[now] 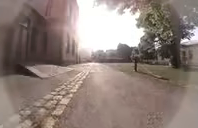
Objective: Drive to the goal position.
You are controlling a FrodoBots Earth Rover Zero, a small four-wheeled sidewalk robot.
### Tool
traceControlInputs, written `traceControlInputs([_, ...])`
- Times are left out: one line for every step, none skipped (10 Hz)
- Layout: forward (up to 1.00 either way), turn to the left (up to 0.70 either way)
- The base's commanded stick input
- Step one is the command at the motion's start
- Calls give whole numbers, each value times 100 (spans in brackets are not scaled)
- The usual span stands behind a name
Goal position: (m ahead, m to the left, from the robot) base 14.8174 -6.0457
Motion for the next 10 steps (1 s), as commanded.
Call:
traceControlInputs([44, 2])
traceControlInputs([44, 2])
traceControlInputs([44, 2])
traceControlInputs([44, 2])
traceControlInputs([44, 2])
traceControlInputs([44, 2])
traceControlInputs([45, 2])
traceControlInputs([45, 2])
traceControlInputs([45, 2])
traceControlInputs([45, 2])
